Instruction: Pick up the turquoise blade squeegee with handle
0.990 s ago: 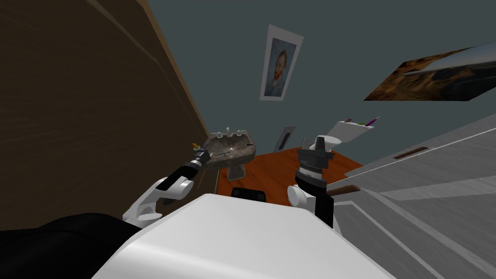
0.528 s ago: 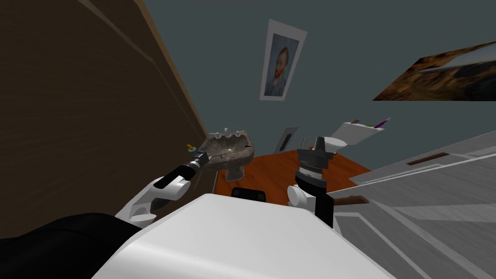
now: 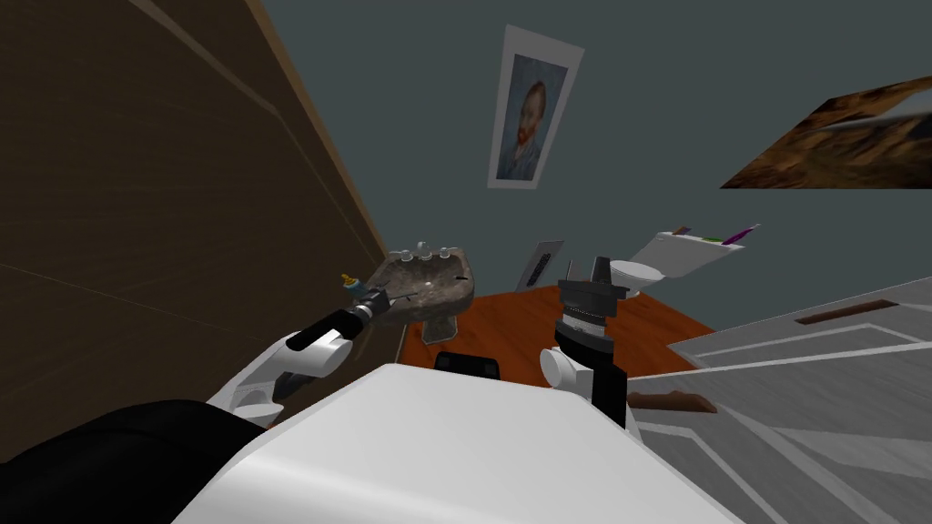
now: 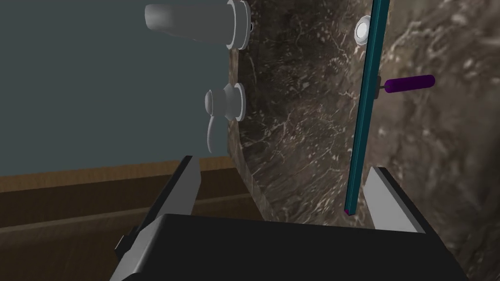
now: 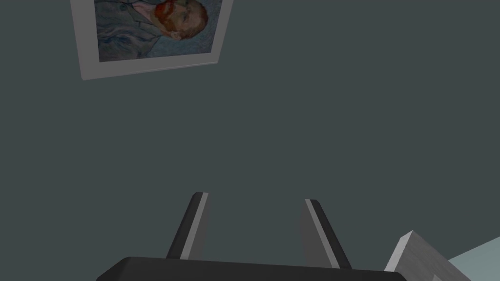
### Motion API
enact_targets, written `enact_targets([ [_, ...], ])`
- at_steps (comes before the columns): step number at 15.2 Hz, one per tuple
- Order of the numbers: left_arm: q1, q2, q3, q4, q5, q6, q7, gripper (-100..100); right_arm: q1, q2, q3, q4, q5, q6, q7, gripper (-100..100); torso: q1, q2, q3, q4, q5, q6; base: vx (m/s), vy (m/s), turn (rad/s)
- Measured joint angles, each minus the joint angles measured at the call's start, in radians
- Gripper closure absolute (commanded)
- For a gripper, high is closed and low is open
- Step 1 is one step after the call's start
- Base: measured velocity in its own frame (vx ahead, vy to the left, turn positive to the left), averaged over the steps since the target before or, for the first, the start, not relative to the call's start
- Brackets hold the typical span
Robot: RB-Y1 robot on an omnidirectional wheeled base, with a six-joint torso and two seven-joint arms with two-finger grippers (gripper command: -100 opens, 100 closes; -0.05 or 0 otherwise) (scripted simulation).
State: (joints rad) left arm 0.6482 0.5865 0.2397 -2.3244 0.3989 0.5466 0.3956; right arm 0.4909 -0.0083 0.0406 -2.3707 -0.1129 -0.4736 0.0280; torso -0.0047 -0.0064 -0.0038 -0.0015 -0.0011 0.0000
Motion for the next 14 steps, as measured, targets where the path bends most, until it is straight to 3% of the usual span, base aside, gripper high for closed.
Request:
enact_targets([
  [10, 0.027, 0.046, 0.033, 0.003, 0.079, 0.172, 0.041, -100, 0.0, 0.0, 0.0, 0.0, 0.0, 0.0, 0.0, 0, 0.001, 0.0, 0.0, 0.0, 0.0, 0.0, 0.07, -0.076, 0.055],
  [14, 0.007, 0.034, 0.023, 0.045, 0.074, 0.156, 0.033, -100, 0.0, 0.0, 0.0, 0.0, 0.0, 0.0, 0.0, 0, 0.007, 0.002, 0.001, 0.0, 0.002, 0.0, 0.024, 0.008, -0.049],
])
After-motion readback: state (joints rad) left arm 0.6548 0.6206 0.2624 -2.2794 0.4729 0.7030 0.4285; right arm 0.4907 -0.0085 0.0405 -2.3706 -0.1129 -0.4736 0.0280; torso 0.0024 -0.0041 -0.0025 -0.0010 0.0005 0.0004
